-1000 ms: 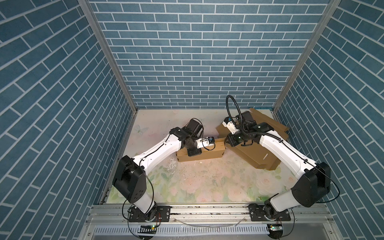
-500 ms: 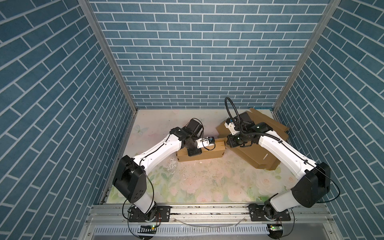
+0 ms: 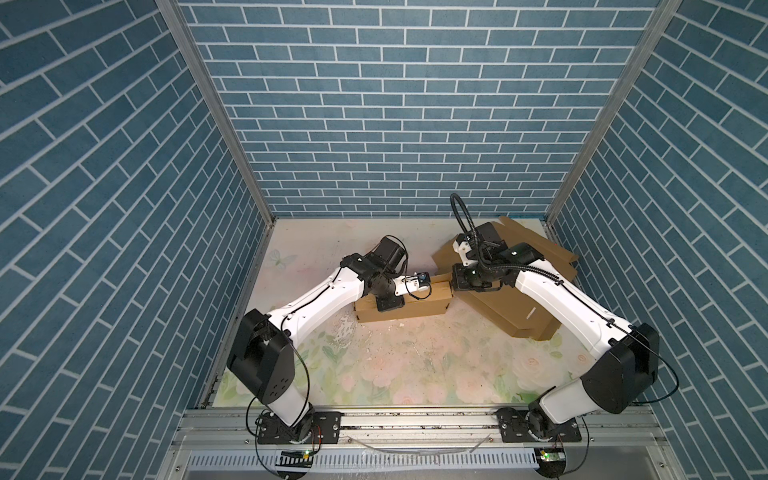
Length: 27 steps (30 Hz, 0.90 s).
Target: Fold the paper box
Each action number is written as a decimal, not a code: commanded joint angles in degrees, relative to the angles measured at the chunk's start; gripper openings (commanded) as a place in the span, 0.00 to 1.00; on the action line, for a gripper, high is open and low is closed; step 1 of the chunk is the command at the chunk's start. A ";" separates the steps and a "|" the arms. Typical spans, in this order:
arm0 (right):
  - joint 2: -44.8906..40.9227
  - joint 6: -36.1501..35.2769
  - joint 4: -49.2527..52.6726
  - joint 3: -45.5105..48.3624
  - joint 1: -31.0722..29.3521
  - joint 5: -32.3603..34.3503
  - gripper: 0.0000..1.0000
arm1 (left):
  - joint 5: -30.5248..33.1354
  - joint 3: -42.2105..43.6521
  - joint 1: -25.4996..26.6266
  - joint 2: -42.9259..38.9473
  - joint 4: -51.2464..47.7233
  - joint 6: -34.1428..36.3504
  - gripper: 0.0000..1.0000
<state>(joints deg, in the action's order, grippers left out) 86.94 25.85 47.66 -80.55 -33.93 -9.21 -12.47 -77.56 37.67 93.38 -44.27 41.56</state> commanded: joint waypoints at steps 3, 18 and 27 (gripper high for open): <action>-1.74 6.12 -4.30 5.65 -0.71 3.70 0.00 | -2.51 2.43 0.23 4.43 -0.84 -0.51 0.34; -1.73 9.41 -8.11 9.11 -1.32 2.97 0.00 | 1.01 1.33 -0.49 3.43 -1.34 -2.67 0.49; -1.27 8.48 -7.76 10.35 -1.31 5.66 0.00 | 3.38 1.26 -2.02 -0.92 -0.66 -3.81 0.64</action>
<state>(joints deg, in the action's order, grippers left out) 83.74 32.77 36.45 -72.79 -34.89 -5.74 -9.96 -77.62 36.69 93.69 -42.54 38.96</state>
